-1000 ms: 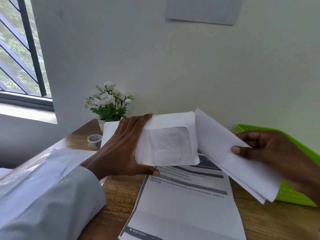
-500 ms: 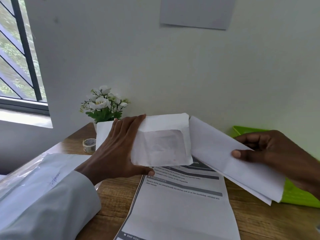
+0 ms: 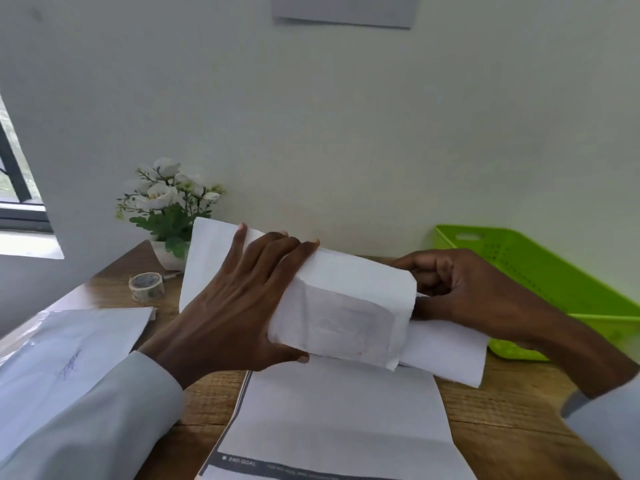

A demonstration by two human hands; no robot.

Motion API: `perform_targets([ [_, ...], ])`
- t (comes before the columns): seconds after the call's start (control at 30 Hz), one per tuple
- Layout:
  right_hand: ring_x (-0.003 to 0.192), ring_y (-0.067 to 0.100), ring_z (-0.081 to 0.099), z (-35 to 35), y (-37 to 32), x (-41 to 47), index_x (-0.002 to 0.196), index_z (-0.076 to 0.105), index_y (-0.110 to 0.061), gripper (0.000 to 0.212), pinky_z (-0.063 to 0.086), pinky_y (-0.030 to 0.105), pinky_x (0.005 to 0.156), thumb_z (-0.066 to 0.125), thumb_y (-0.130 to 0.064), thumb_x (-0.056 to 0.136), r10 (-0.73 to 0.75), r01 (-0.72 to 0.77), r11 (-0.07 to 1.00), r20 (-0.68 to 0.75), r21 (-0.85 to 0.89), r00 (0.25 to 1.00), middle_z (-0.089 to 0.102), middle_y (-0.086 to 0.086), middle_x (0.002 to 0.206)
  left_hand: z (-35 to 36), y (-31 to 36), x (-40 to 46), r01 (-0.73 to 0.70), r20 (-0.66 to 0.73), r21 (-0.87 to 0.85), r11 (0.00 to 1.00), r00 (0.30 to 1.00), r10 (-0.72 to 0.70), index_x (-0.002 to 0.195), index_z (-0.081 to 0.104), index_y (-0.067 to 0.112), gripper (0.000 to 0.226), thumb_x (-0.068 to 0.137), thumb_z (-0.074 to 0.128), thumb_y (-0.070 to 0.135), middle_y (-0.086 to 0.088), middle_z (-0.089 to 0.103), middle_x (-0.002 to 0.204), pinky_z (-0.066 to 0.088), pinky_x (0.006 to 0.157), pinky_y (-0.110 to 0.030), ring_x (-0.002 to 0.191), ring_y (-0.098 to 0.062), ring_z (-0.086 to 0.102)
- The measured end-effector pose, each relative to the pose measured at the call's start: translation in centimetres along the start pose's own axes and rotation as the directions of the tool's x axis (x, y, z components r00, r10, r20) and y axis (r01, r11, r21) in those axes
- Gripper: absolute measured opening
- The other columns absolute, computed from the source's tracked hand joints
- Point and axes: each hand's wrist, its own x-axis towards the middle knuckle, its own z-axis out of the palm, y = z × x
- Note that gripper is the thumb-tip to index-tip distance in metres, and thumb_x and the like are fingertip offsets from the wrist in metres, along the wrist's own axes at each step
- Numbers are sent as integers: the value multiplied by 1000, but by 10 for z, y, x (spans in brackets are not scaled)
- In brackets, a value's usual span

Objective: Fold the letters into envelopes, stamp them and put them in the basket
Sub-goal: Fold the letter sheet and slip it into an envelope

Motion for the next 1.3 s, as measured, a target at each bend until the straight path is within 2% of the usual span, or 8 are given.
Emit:
perform_targets([
  [0.2, 90, 22, 74, -30, -1, -12, 107, 72, -18, 36, 59, 28, 74, 80, -10, 72, 98, -98, 995, 126, -6, 987, 78, 4, 96, 0, -11, -3, 50, -32, -42, 998, 998, -51, 150, 19, 14, 123, 57, 64, 81, -6, 35, 141, 14, 118, -59, 137, -30, 32],
  [0.33, 77, 20, 74, -13, 0, -7, 85, 78, -12, 17, 58, 28, 68, 82, -14, 68, -1, 7, 995, -59, 101, 998, 78, 7, 85, 1, -6, -2, 48, -50, -28, 998, 997, -50, 150, 17, 13, 124, 56, 64, 79, -6, 33, 140, 11, 118, -57, 138, -30, 29],
  [0.47, 72, 13, 73, 15, -3, -2, 83, 79, -15, 12, 58, 24, 63, 78, -5, 75, -77, 120, 972, -203, 205, 976, 79, 2, 82, 5, -2, 0, 55, -49, 13, 998, 997, -54, 150, 18, 11, 126, 56, 61, 84, -8, 33, 142, 15, 115, -65, 137, -31, 30],
  [0.67, 82, 25, 73, -5, 0, -10, 89, 79, -11, 19, 59, 36, 73, 80, -20, 72, 34, -42, 991, 66, 126, 997, 78, 11, 89, 0, -4, 0, 122, -51, 49, 991, 992, -119, 151, 21, 8, 132, 54, 53, 92, -11, 34, 142, 12, 114, -68, 135, -34, 32],
  [0.83, 59, 20, 71, 10, 0, -6, 72, 79, -9, 5, 55, 26, 54, 77, -8, 76, 15, -9, 983, -36, 181, 999, 76, 12, 70, -2, 4, 4, 82, -56, 51, 995, 995, -79, 152, 18, 7, 129, 59, 50, 92, -12, 36, 140, 11, 113, -69, 133, -33, 34],
  [1.0, 65, 20, 72, 25, 2, -5, 90, 77, -1, 12, 57, 24, 57, 74, -1, 78, 1, 22, 963, -84, 269, 996, 76, 18, 79, -3, 2, 3, 91, -40, 71, 993, 995, -88, 153, 16, 7, 130, 60, 48, 92, -13, 36, 140, 8, 114, -68, 132, -32, 35],
  [1.13, 69, 23, 73, 11, -2, -7, 85, 77, -4, 18, 61, 29, 63, 75, -5, 68, 44, -2, 913, -92, 409, 995, 76, 19, 82, -5, 1, 3, 111, -36, 50, 993, 993, -109, 153, 17, 6, 131, 60, 47, 93, -13, 36, 139, 10, 114, -68, 131, -33, 35],
  [1.3, 46, 17, 64, 28, -3, -7, 77, 79, -9, 33, 50, 24, 44, 62, 19, 79, 9, 12, 961, -75, 277, 997, 72, 14, 62, -5, 8, 4, 79, -32, 10, 997, 996, -79, 154, 13, 8, 132, 60, 47, 94, -11, 33, 140, 7, 117, -64, 132, -31, 33],
])
